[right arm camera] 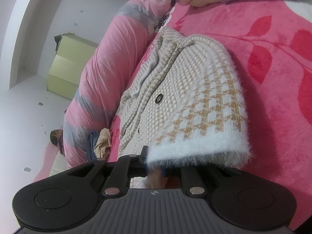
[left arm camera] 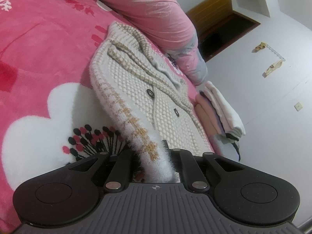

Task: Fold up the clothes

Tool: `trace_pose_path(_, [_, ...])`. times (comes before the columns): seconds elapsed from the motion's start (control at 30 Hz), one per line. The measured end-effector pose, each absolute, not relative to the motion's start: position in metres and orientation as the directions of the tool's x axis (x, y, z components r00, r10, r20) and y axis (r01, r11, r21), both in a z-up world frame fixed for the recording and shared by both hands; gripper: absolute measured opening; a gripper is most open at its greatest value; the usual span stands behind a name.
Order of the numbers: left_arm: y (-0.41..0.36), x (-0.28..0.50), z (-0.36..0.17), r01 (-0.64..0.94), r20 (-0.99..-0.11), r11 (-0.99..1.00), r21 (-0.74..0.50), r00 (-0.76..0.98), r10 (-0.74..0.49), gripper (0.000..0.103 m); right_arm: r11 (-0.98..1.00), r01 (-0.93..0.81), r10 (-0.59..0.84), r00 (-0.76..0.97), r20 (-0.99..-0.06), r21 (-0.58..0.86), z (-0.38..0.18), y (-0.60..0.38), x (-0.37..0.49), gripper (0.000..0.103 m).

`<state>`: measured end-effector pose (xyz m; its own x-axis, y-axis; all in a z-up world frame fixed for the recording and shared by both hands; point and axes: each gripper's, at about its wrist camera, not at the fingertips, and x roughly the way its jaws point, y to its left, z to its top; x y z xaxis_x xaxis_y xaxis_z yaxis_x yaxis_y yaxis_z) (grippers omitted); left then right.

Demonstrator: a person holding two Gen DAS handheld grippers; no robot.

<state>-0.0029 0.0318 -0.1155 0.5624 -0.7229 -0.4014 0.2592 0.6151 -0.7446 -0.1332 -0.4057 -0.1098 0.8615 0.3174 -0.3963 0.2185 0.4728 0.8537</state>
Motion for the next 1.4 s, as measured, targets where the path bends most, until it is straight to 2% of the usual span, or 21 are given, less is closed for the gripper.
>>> trace_pose_path(0.9, [0.026, 0.029, -0.078, 0.378, -0.279, 0.581, -0.721, 0.608, -0.743, 0.007, 0.544, 0.117, 0.328, 0.882, -0.338, 0.831, -0.063, -0.407, -0.09, 0.012])
trace_pose_path(1.4, [0.006, 0.096, -0.04, 0.467, -0.21, 0.575, -0.672, 0.624, -0.753, 0.007, 0.59, -0.009, 0.382, 0.884, -0.27, 0.807, -0.015, -0.42, -0.008, 0.013])
